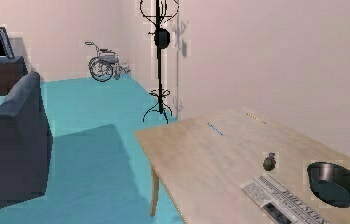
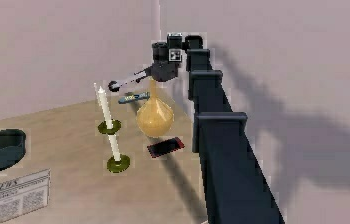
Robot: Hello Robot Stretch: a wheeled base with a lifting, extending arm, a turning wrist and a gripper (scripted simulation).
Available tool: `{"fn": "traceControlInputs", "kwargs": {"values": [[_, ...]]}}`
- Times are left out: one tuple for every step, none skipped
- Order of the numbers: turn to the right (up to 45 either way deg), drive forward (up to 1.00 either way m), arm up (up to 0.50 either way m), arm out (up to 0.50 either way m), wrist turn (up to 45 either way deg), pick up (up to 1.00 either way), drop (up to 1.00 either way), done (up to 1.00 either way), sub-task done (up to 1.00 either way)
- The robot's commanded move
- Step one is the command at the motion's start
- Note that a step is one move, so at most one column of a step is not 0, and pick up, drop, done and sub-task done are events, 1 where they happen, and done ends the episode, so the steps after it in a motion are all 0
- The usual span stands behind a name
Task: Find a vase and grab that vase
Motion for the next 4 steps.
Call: {"fn": "traceControlInputs", "kwargs": {"values": [[0.0,0.0,0.0,0.0,27.0,0.0,0.0,0.0,0.0],[0.0,0.0,-0.24,0.0,0.0,0.0,0.0,0.0,0.0],[0.0,0.0,0.0,0.0,0.0,1.0,0.0,0.0,0.0],[0.0,0.0,0.1,0.0,0.0,0.0,0.0,0.0,0.0]]}}
